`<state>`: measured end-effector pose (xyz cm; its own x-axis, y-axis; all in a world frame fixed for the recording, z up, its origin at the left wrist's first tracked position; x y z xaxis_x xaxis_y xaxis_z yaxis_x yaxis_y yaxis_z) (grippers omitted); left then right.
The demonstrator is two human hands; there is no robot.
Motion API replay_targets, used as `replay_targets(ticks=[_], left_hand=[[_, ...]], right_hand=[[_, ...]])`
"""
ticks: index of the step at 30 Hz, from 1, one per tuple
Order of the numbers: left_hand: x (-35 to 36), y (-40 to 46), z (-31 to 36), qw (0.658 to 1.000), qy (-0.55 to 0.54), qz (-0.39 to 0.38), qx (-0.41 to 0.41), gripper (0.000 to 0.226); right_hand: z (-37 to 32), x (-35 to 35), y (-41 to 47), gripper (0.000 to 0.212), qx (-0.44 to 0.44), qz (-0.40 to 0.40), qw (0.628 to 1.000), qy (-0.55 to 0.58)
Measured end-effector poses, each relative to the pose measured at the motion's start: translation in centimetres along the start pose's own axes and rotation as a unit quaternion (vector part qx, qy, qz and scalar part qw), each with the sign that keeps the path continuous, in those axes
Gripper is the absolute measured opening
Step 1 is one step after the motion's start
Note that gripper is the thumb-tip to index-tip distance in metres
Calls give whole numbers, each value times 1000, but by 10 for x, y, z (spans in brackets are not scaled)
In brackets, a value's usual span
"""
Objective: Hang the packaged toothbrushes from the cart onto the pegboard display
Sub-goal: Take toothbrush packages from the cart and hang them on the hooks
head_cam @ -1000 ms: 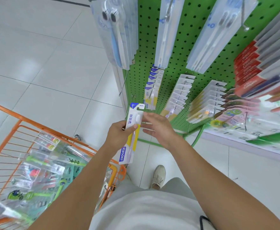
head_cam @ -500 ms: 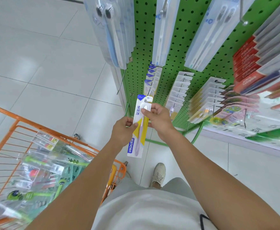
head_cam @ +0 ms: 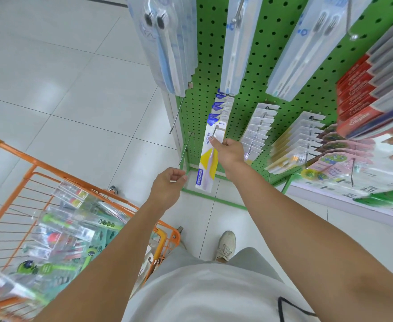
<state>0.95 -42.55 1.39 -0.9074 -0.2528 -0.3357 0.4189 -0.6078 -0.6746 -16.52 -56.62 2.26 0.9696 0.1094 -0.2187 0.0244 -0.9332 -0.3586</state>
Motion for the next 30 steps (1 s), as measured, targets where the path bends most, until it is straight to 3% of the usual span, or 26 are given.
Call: replay_targets(ticks=[9,12,14,17,20,23,26,30], left_hand=[[-17,-13,-22,999,-26,26,-15,11],[-27,-17,-45,997,-43,48,-36,10],[-40,-22,-72,993,-59,83,-54,5],[-70,-40,-125,982,-35,154,-98,10],[-109,-69,-189,958,17,232,-167,22],[-141,-97,-248,935,53,274,-220,42],[-153,-101,-286,940,118,241,-211,59],[-157,-96,-315,947,171,183,-199,69]], right_hand=[[21,16,-17,54,152,1,988,37],[63,26,-45,42,212,-4,975,62],[97,41,-70,31,247,-42,966,70],[133,70,-111,18,264,-159,951,29],[141,102,-144,9,200,-289,933,-82],[128,146,-168,19,37,-405,889,-210],[121,191,-195,42,-141,-498,791,-325],[134,232,-216,66,-239,-534,679,-442]])
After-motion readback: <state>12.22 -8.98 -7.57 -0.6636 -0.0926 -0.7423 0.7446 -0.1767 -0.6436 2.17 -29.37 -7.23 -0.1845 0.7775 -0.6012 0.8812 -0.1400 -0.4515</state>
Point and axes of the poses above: each hand's wrist, its own y-axis towards the middle knuckle, its own x-axis out of the palm, z = x × y, the point moved 8 cm from there along y, towards the middle knuckle, and after that the axes turned 13 degrees about -x, right-handed, at the moved point
